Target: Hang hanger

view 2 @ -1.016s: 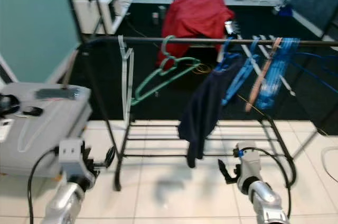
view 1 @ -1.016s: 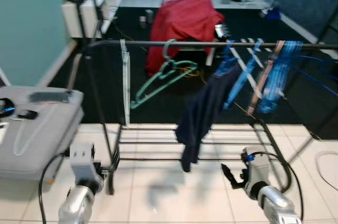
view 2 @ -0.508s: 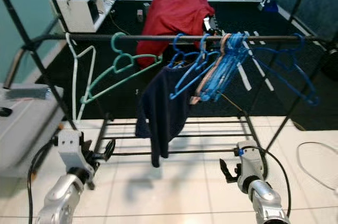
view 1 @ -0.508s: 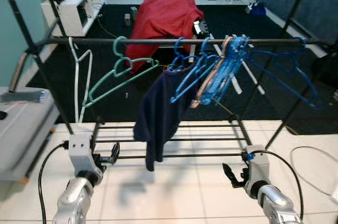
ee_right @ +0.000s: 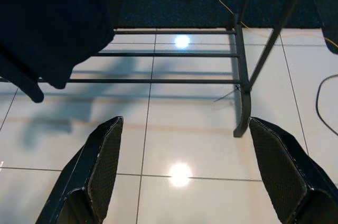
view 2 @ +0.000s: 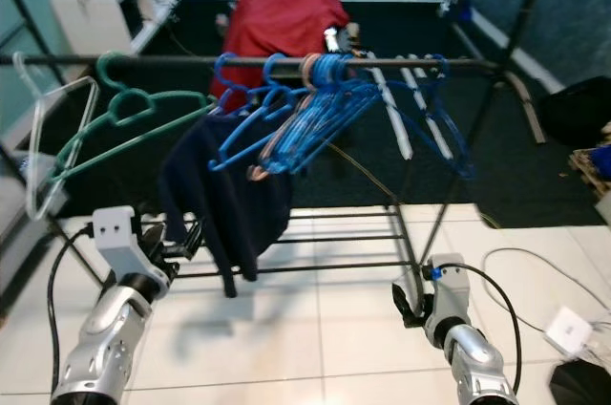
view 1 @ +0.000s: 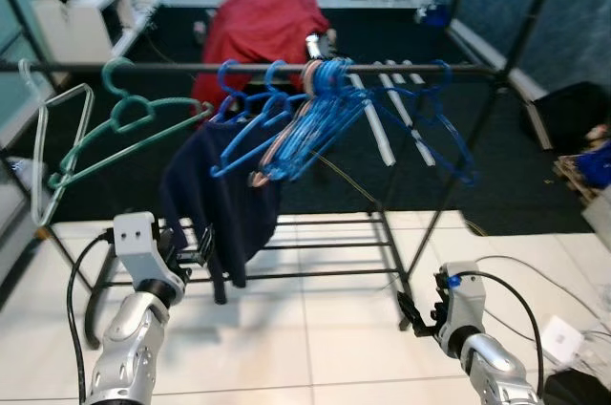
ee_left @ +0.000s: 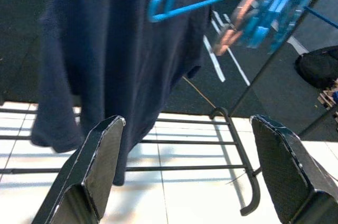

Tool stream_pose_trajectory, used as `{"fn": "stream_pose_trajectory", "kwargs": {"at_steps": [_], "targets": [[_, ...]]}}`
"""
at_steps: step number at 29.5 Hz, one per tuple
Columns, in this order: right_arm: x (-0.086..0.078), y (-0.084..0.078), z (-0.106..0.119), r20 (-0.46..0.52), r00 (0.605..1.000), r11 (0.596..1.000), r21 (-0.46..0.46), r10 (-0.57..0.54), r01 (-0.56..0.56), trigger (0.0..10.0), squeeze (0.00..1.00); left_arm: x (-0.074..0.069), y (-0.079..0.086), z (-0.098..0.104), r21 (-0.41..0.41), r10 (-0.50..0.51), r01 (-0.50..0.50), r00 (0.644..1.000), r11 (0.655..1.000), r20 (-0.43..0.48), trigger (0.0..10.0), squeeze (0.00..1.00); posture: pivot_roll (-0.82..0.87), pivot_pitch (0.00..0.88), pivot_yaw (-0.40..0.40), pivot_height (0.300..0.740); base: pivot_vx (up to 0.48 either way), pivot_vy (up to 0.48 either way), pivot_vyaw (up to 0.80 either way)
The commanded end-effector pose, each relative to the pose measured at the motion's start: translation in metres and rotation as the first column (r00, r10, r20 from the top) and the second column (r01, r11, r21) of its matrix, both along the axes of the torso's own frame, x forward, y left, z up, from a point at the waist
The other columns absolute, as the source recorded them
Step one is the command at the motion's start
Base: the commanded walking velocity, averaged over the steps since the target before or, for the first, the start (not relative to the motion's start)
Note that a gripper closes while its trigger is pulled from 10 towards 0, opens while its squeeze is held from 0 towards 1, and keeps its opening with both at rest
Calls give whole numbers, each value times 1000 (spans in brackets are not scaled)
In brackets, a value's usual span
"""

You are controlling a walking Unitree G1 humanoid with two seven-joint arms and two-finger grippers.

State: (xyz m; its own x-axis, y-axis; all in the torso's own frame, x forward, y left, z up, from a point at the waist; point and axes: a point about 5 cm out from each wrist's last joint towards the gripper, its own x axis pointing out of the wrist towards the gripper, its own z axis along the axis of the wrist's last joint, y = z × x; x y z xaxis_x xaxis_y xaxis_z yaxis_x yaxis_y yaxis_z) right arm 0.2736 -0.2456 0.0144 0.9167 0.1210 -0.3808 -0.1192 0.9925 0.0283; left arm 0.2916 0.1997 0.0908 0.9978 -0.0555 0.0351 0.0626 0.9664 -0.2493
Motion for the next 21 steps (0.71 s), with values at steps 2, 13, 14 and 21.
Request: {"fn": "stream_pose_trajectory", "kwargs": {"at_steps": [2, 13, 14, 21], "targets": [[-2, 2, -3, -3, 1000, 1000, 16, 4, -4, 10000, 0, 0, 4, 7, 20, -2, 1, 1000, 1000, 26, 10000, 0, -65, 68, -51, 740, 480, 0, 0], [-2, 5, -3, 8, 999, 998, 52, 31, -32, 10000, 0, 15, 27, 52, 41, 87, -95, 982, 995, 165, 10000, 0, -64, 61, -51, 740, 473, 0, 0], [-2, 5, -3, 9, 999, 998, 54, 32, -33, 10000, 0, 16, 29, 58, 38, 85, -93, 979, 995, 185, 10000, 0, -63, 61, -51, 740, 465, 0, 0], [-2, 5, -3, 10, 999, 998, 56, 35, -35, 10000, 0, 17, 29, 68, 36, 57, -66, 975, 997, 214, 10000, 0, -63, 61, -51, 740, 472, 0, 0]]}}
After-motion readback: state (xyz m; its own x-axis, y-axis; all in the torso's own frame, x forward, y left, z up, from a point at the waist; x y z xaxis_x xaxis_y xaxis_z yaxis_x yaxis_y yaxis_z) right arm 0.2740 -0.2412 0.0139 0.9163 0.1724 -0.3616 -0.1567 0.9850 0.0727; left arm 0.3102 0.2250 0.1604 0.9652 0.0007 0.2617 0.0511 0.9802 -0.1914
